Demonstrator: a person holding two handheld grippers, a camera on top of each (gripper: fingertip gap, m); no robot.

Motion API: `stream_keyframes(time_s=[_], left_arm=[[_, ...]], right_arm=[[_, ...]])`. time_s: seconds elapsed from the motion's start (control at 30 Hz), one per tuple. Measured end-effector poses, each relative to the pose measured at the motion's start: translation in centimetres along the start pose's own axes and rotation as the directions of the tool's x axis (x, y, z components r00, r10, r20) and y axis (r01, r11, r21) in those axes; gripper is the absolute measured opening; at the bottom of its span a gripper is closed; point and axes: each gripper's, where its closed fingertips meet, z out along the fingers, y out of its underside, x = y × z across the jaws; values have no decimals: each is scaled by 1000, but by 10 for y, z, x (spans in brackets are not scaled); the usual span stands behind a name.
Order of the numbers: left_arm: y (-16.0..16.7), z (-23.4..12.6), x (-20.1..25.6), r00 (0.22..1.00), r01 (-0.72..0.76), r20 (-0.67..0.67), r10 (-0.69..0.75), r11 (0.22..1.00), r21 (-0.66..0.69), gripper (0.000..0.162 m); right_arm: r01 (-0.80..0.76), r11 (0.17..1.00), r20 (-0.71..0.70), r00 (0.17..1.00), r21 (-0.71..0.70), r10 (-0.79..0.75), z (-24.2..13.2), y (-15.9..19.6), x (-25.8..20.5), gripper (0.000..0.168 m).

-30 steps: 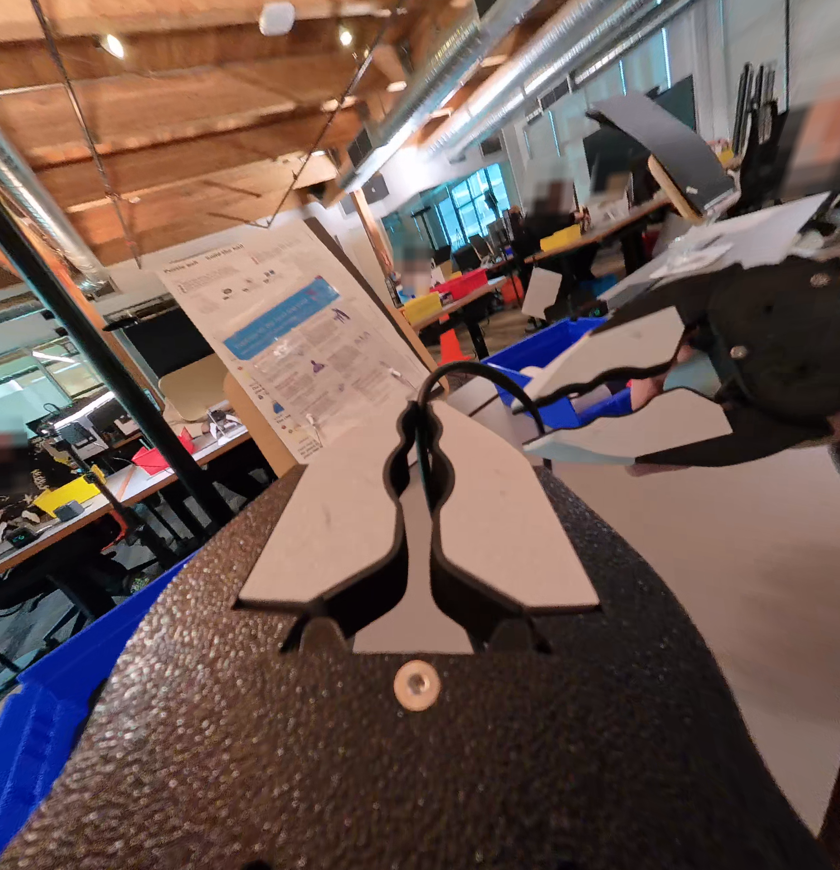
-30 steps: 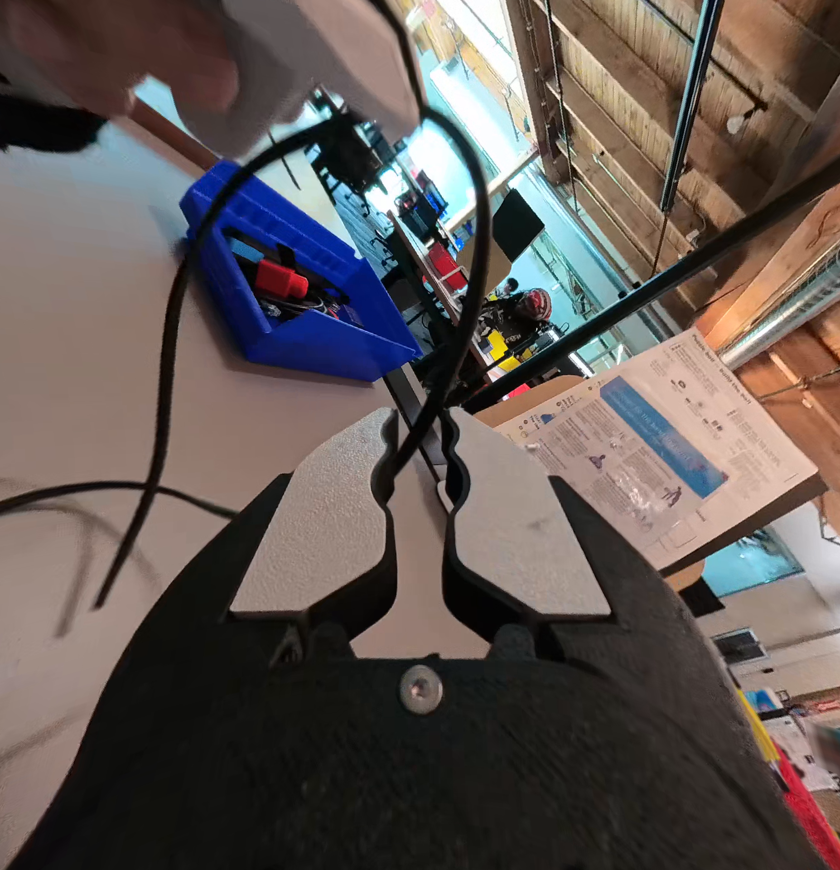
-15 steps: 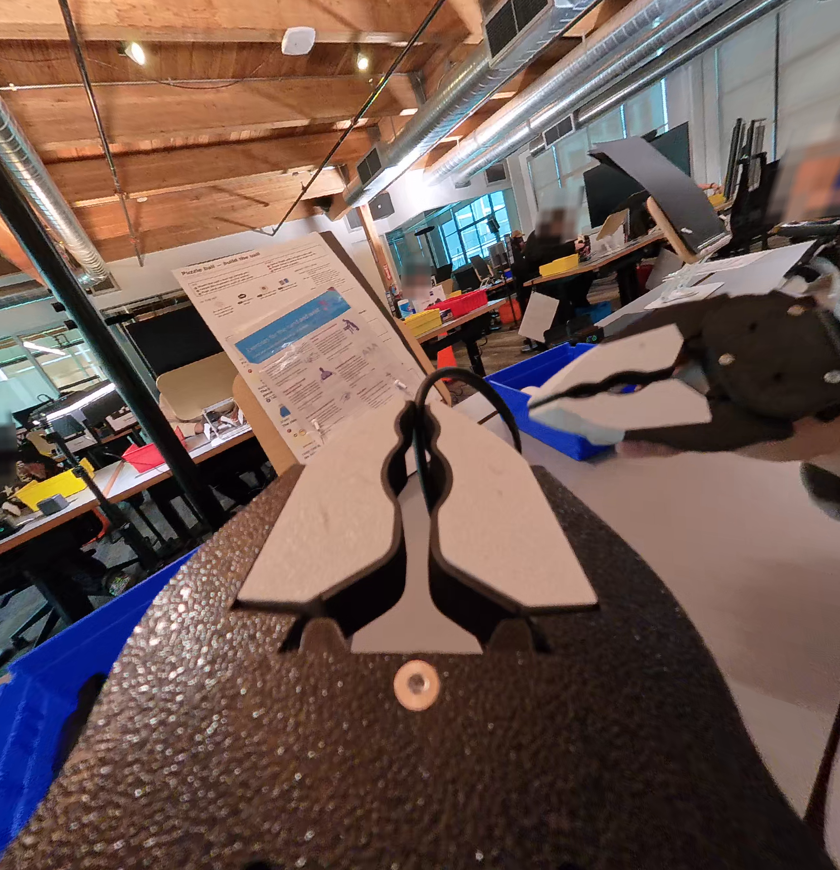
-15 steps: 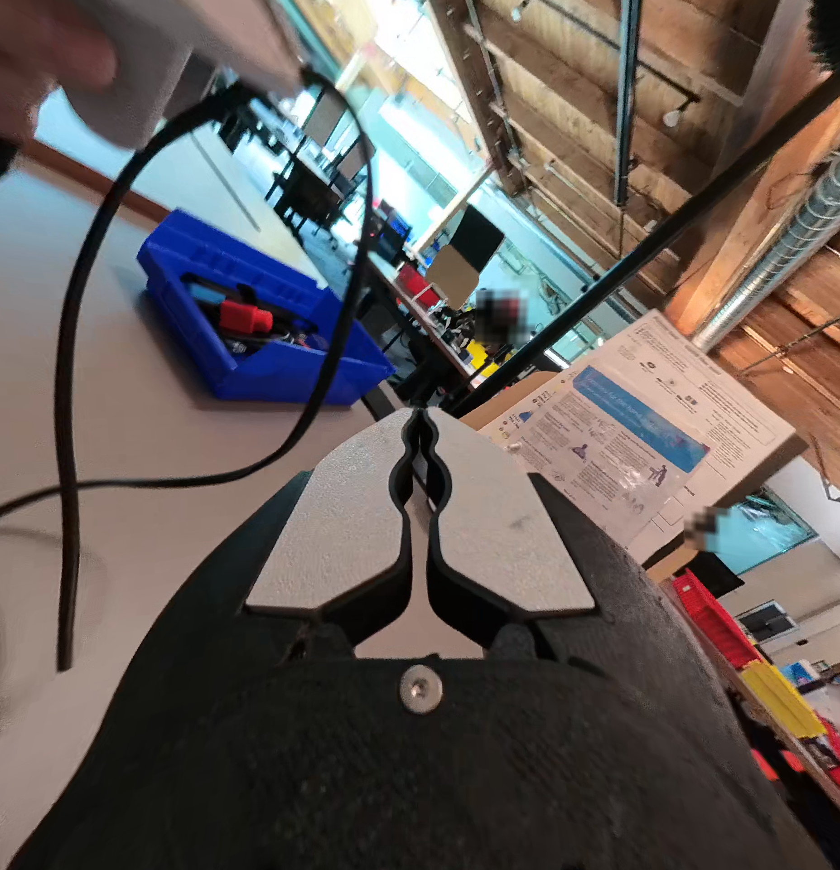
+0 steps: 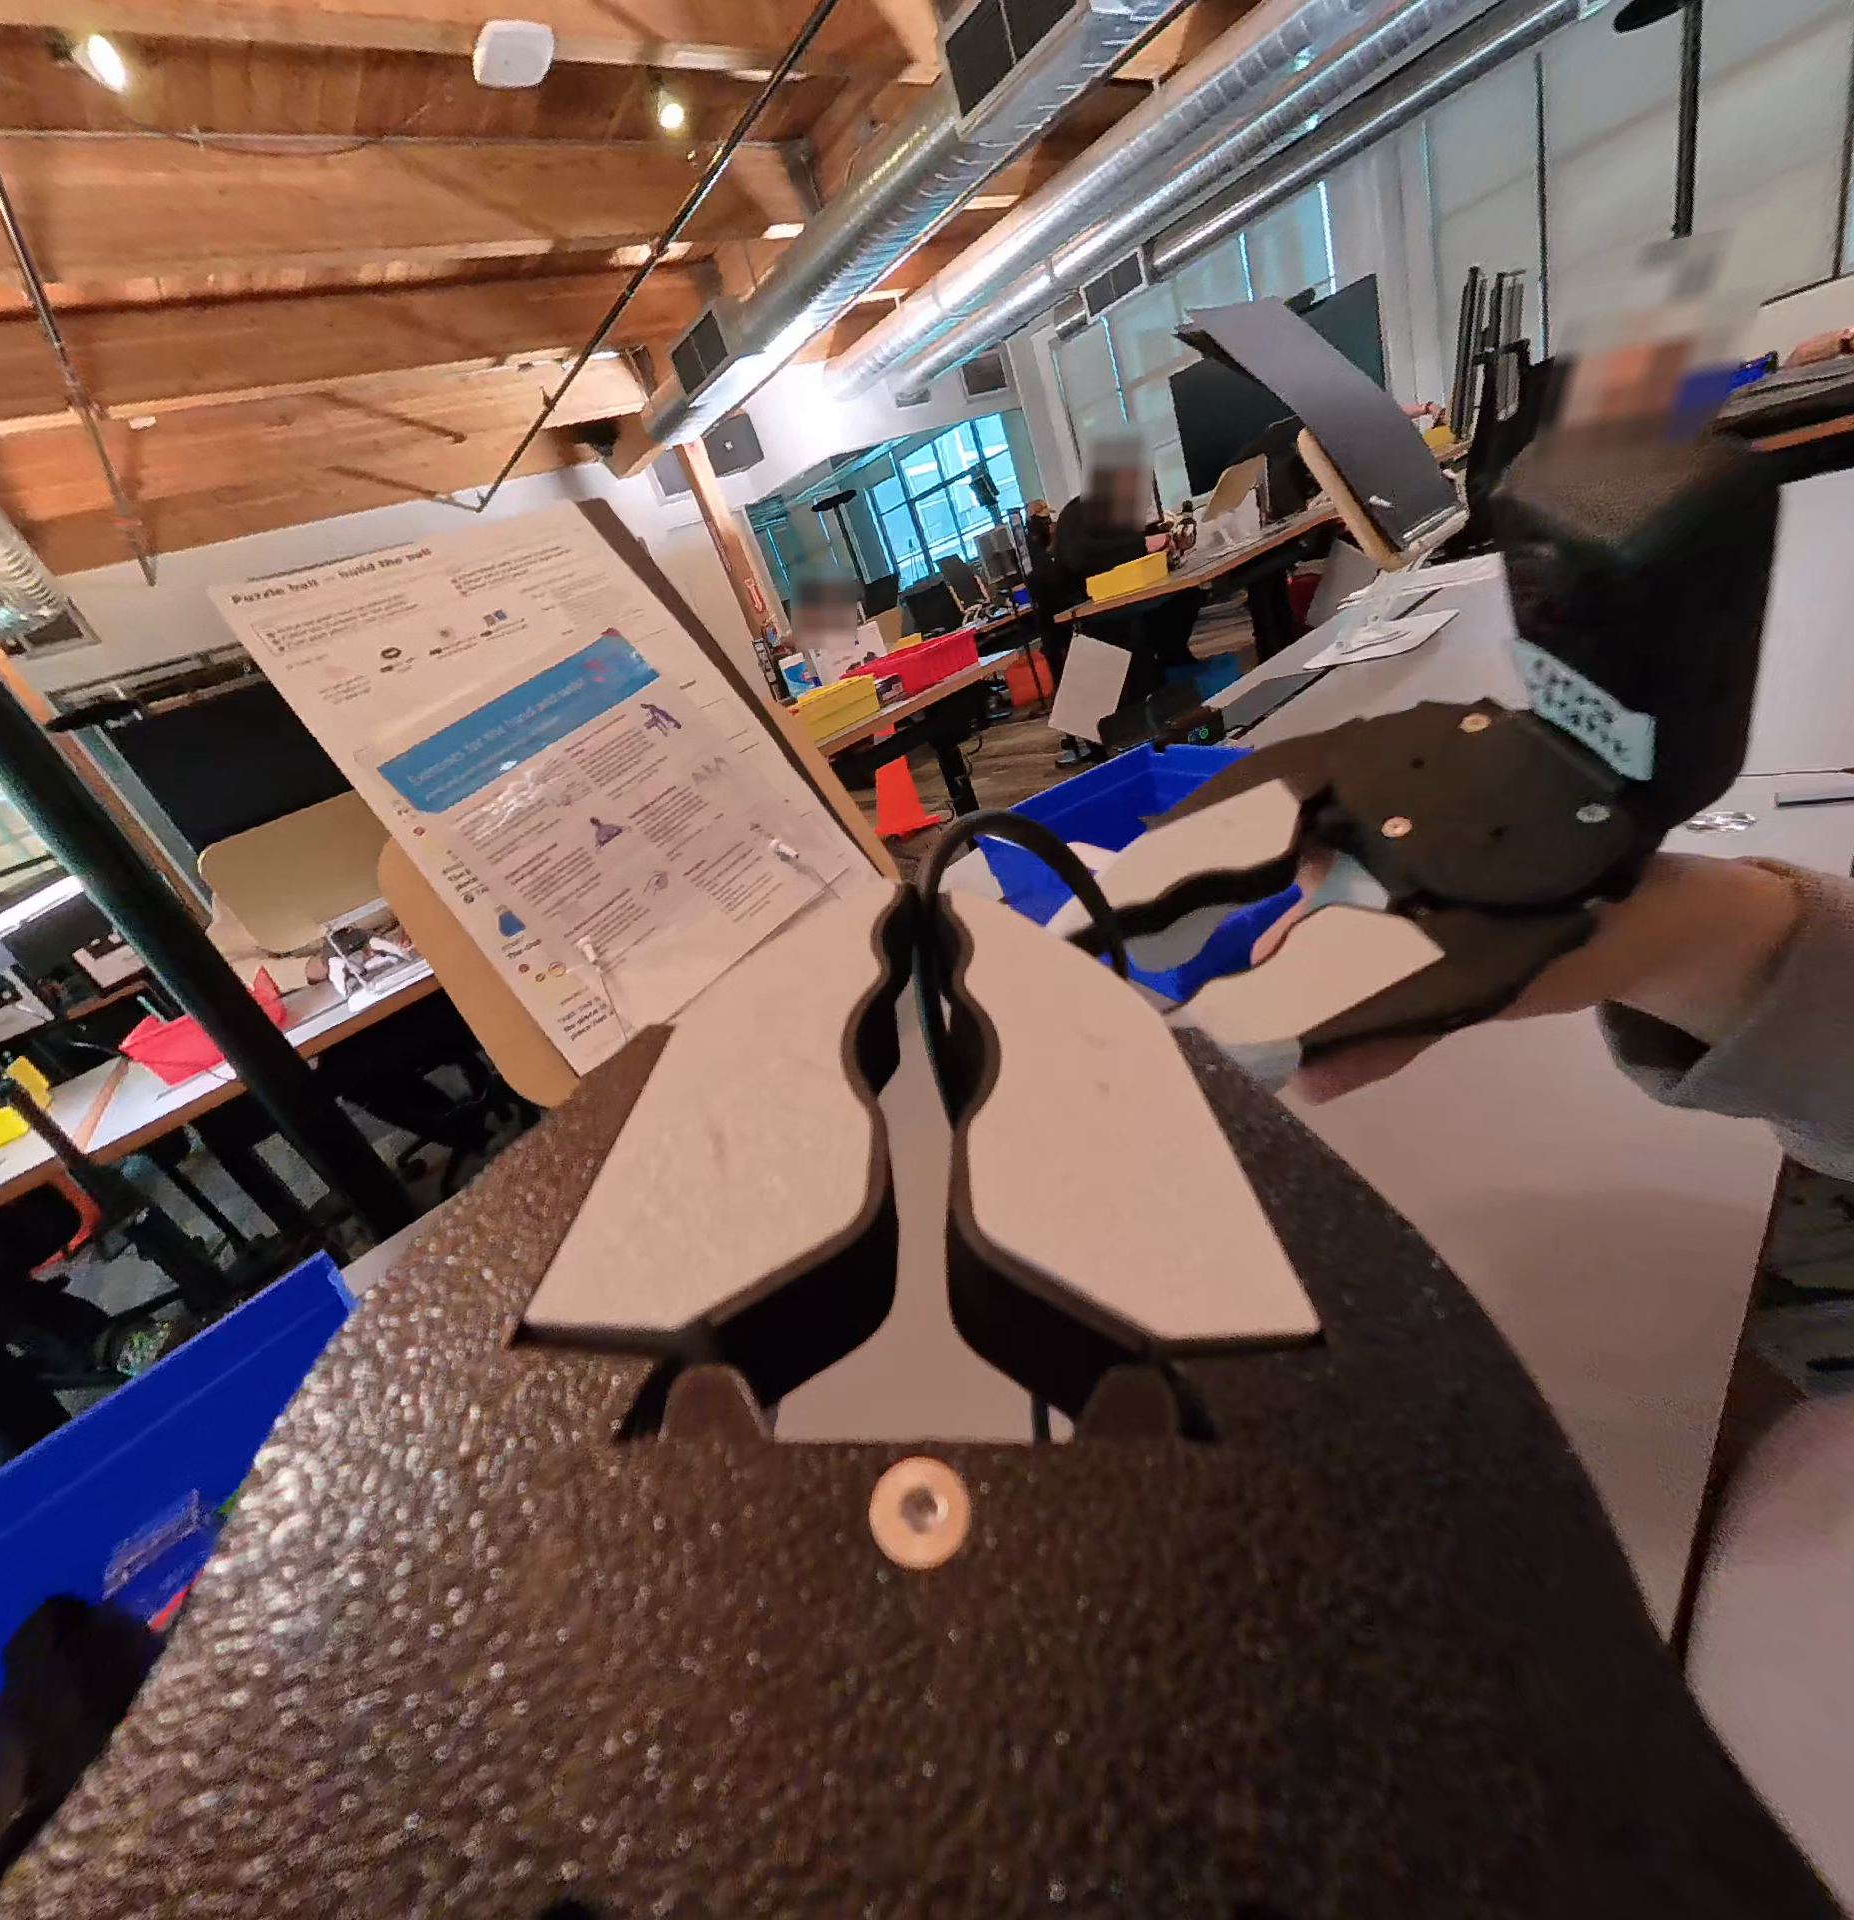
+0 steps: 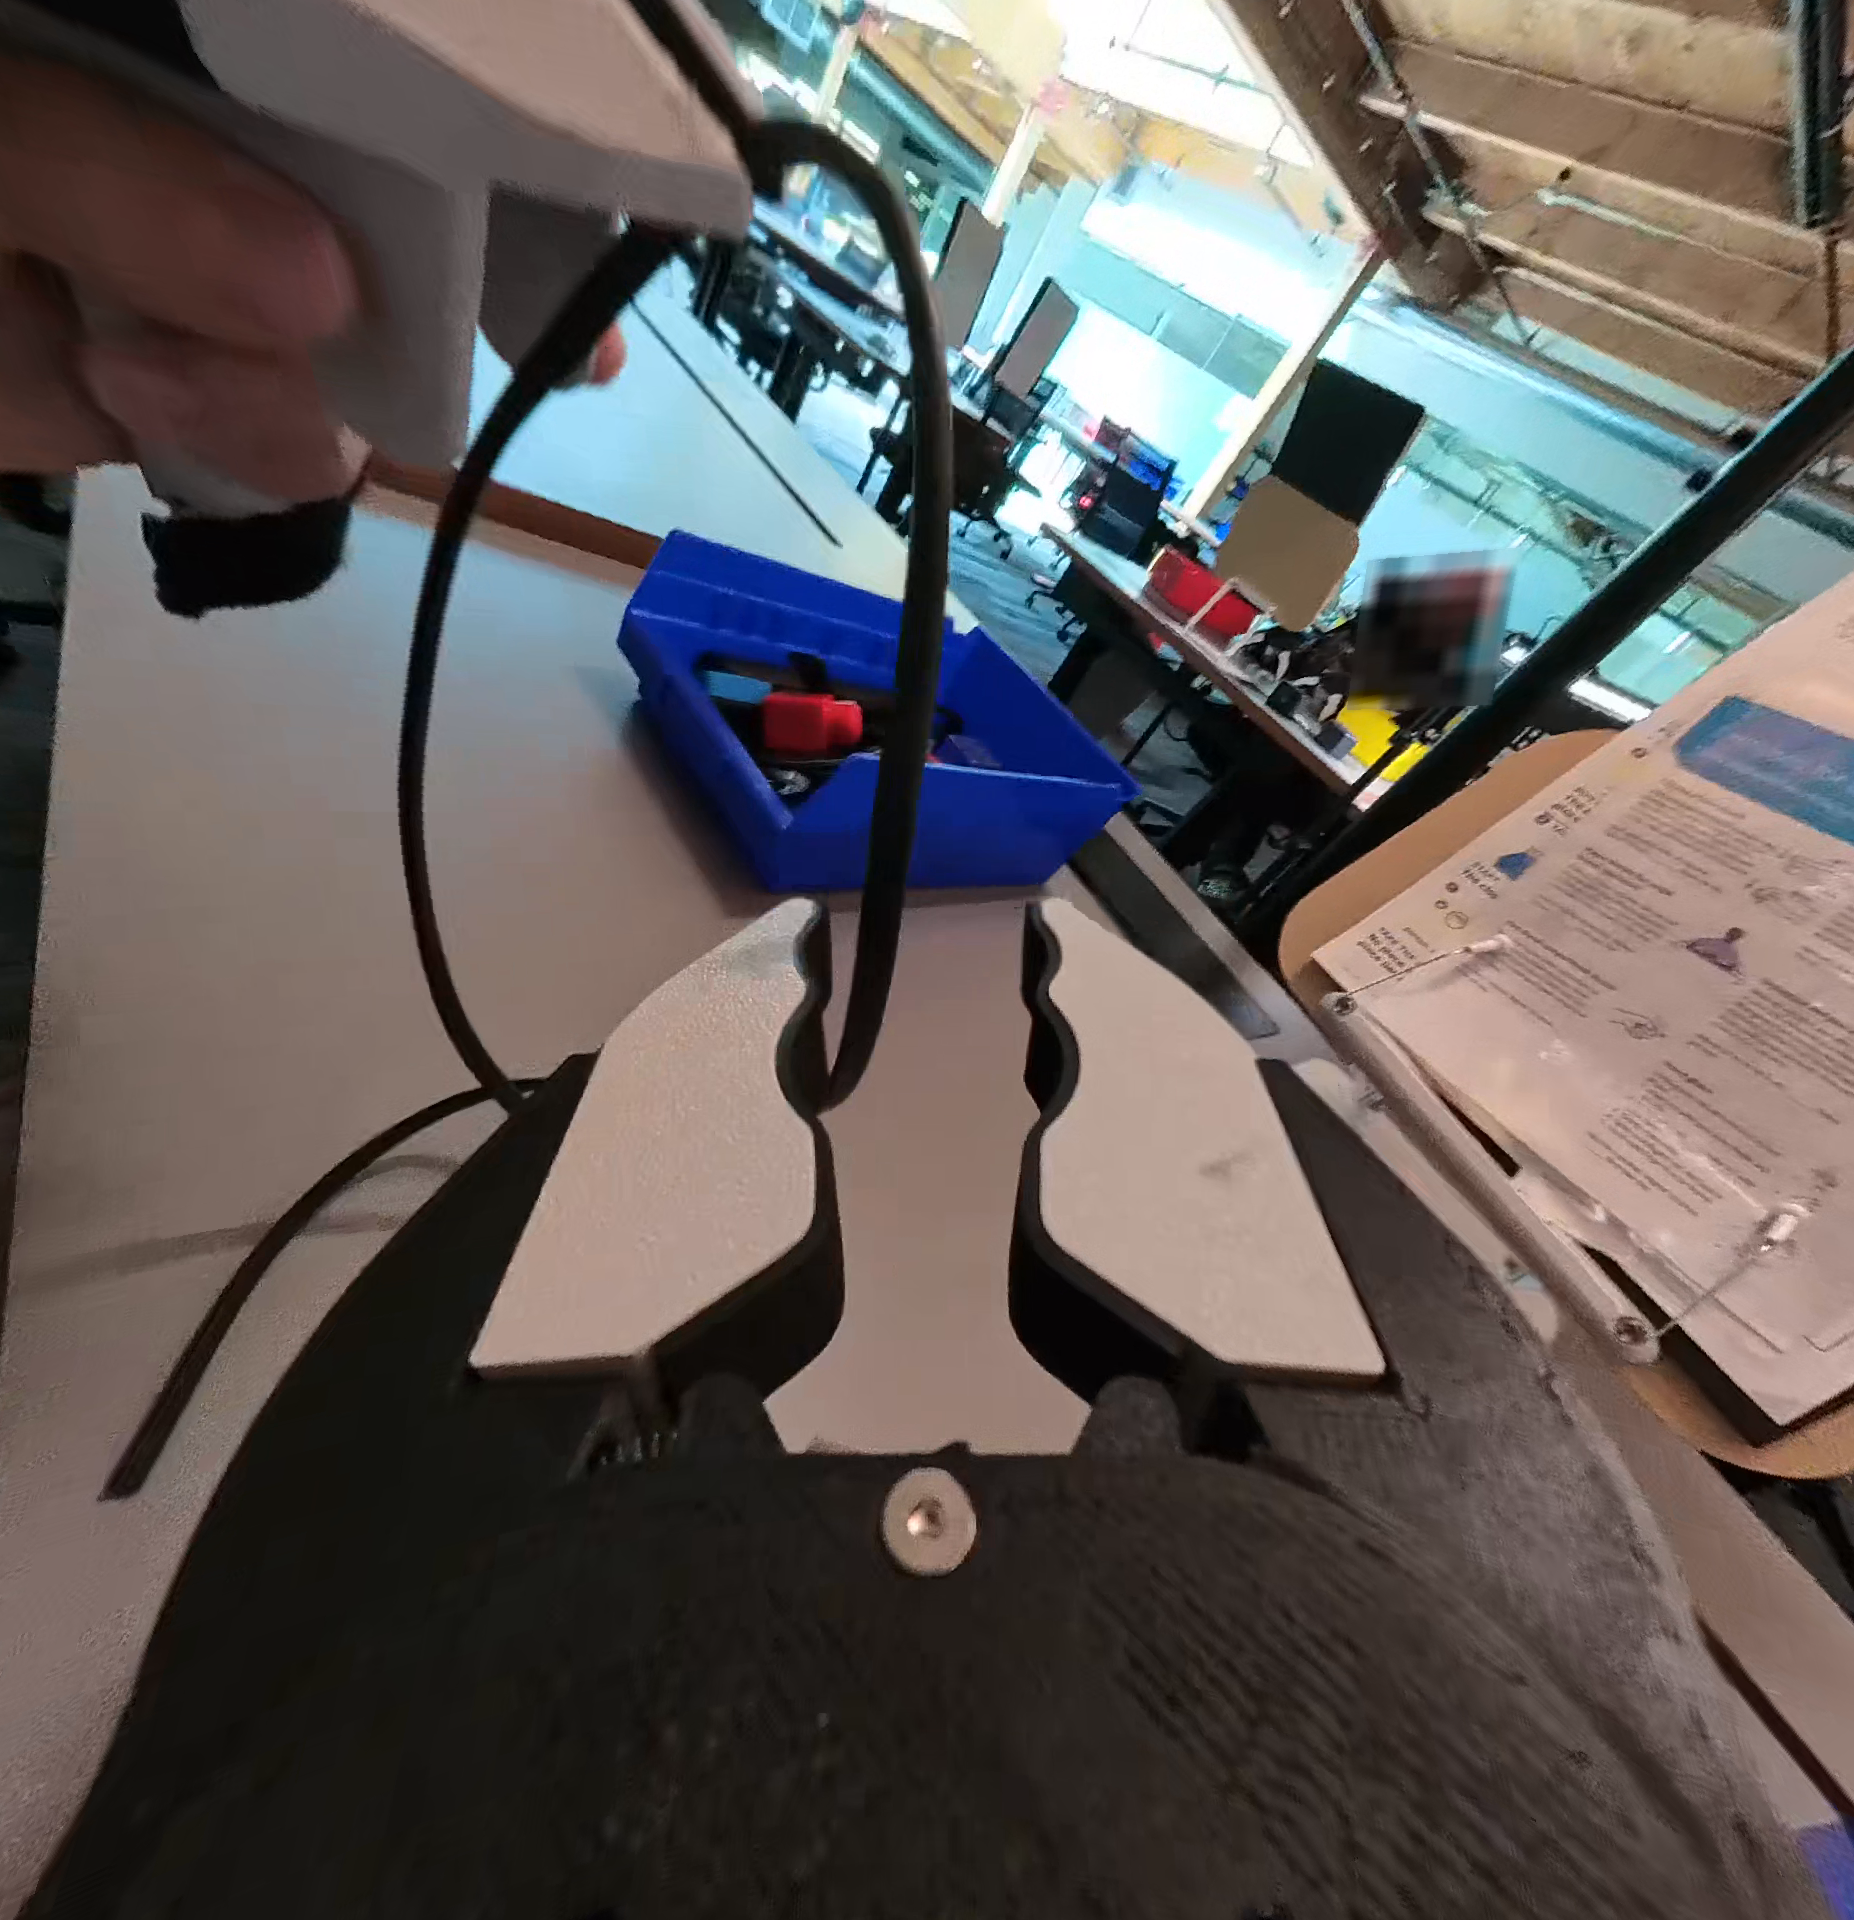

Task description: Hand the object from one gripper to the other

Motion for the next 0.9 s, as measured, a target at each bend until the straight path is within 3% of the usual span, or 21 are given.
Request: stream_keyframes(time_s=[0.03,0.1,0.23,0.47,0.67,0.9], left_arm=[[-2,-1,2,1000,-5,-3,5,1000,5,3],[-7,-2,4,1000,6,-16,-6,1000,21,3],[-5,-3,0,1000,17,-7,-17,1000,17,3],[15,-3,-16,999,-6,37,8,997,-74,3],[43,6,17,983,16,-179,-50,982,-187,4],[50,10,20,984,-3,-173,-37,974,-225,45]], right_arm=[[-9,1000,7,1000,-8,9,1,3,-2,28],[2,1000,29,1000,-15,-2,4,7,-4,0],[-9,1000,13,1000,-18,9,5,7,1,0],[114,992,-216,971,61,-98,-24,-24,40,0],[159,983,-268,955,93,-129,-46,-45,50,0],[200,979,-302,936,35,-180,-49,-43,54,0]])
